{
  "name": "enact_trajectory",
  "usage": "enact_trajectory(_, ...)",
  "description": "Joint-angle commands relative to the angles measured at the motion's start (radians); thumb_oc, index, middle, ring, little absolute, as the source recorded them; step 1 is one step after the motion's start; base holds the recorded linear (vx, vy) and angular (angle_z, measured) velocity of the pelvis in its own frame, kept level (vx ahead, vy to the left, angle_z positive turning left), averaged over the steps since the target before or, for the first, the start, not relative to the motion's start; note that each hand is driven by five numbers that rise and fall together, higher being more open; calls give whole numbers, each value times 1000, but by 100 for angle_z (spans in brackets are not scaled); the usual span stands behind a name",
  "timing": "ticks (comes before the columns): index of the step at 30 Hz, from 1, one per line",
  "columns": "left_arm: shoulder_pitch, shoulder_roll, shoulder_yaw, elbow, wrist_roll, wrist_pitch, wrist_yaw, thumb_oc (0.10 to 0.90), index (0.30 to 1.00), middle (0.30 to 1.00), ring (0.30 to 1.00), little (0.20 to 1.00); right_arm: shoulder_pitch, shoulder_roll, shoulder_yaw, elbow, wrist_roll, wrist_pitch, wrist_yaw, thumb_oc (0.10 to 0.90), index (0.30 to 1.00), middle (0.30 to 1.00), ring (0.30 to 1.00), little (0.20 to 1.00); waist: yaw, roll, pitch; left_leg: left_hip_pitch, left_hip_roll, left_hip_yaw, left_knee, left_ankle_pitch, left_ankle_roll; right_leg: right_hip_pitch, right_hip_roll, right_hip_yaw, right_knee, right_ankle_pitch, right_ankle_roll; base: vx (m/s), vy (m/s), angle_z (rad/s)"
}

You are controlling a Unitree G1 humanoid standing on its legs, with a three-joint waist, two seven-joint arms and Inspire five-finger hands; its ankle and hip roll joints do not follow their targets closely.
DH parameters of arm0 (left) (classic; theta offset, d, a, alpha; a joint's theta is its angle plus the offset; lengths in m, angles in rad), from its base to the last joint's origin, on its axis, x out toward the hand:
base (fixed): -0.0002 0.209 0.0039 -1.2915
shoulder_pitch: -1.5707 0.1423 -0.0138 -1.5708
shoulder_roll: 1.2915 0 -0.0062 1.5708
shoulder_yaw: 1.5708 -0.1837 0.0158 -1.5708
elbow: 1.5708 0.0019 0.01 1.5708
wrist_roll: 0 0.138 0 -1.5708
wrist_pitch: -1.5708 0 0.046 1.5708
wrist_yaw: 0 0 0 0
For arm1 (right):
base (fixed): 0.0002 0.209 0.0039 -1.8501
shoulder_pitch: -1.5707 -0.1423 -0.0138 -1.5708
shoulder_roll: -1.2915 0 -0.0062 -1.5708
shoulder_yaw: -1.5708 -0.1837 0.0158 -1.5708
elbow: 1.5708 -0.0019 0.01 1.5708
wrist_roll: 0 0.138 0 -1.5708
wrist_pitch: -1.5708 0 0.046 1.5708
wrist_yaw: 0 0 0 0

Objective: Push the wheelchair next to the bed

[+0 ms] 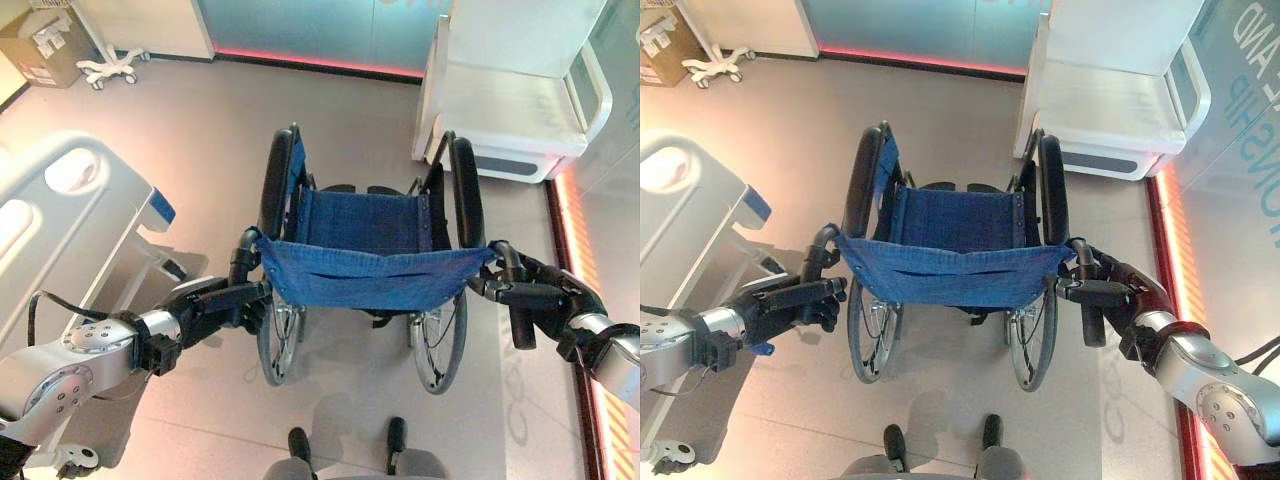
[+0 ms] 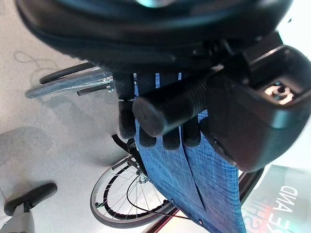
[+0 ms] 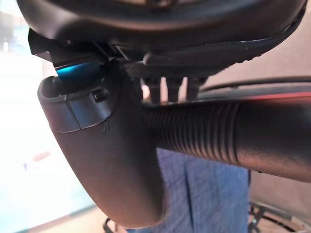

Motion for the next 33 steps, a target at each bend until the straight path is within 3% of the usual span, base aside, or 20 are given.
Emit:
enact_trajectory(1, -126, 15, 24, 16, -57, -117, -20, 400, 300, 300, 300, 300, -24, -95, 34, 42, -66, 28, -64, 800, 900, 900, 900, 900, -37, 37, -37, -20, -13, 10, 8, -3, -15, 11, 9, -37, 87, -66, 6, 0, 0, 0)
enact_trajectory(8, -140, 32, 21, 16, -74, -122, -11, 400, 300, 300, 300, 300, -33, -100, 51, 101, 43, 118, -57, 800, 900, 900, 900, 900, -29, 31, -35, -27, -13, 4, 10, 0, -15, 3, 10, -38, 95, -66, 3, 0, 0, 0)
enact_trajectory(13, -140, 31, 17, 6, -83, -136, 6, 400, 300, 300, 300, 300, -29, -89, 85, 125, 53, 150, -16, 800, 900, 900, 900, 900, -26, 29, -30, -27, -12, 4, 13, 2, -15, 1, 9, -41, 102, -66, 2, 5, 6, 0)
enact_trajectory(15, -139, 26, 15, 6, -80, -137, 6, 400, 300, 300, 300, 300, -30, -89, 93, 127, 50, 147, -1, 681, 721, 721, 721, 721, -25, 27, -29, -26, -12, 4, 14, 2, -14, 1, 9, -40, 102, -66, 2, 0, 0, 0)
enact_trajectory(16, -138, 22, 14, 4, -79, -136, 4, 400, 300, 300, 300, 300, -29, -90, 97, 128, 50, 136, 16, 485, 427, 427, 427, 427, -24, 25, -29, -26, -13, 2, 14, 1, -14, 2, 9, -41, 103, -66, 2, 0, 0, 0)
enact_trajectory(17, -138, 22, 14, 2, -81, -134, 5, 400, 300, 300, 300, 300, -31, -91, 100, 129, 50, 132, 22, 400, 300, 300, 300, 300, -24, 24, -26, -22, -15, 0, 15, -1, -14, 6, 8, -42, 104, -68, 3, 38, 2, -2)
enact_trajectory(33, -149, 5, 1, 12, -87, -129, 15, 400, 300, 300, 300, 300, -64, -98, 132, 111, 2, 118, 19, 400, 300, 300, 300, 300, -15, 23, -24, -30, -13, -7, 21, 3, -15, 1, 10, -44, 109, -68, 0, 2, -7, 0)
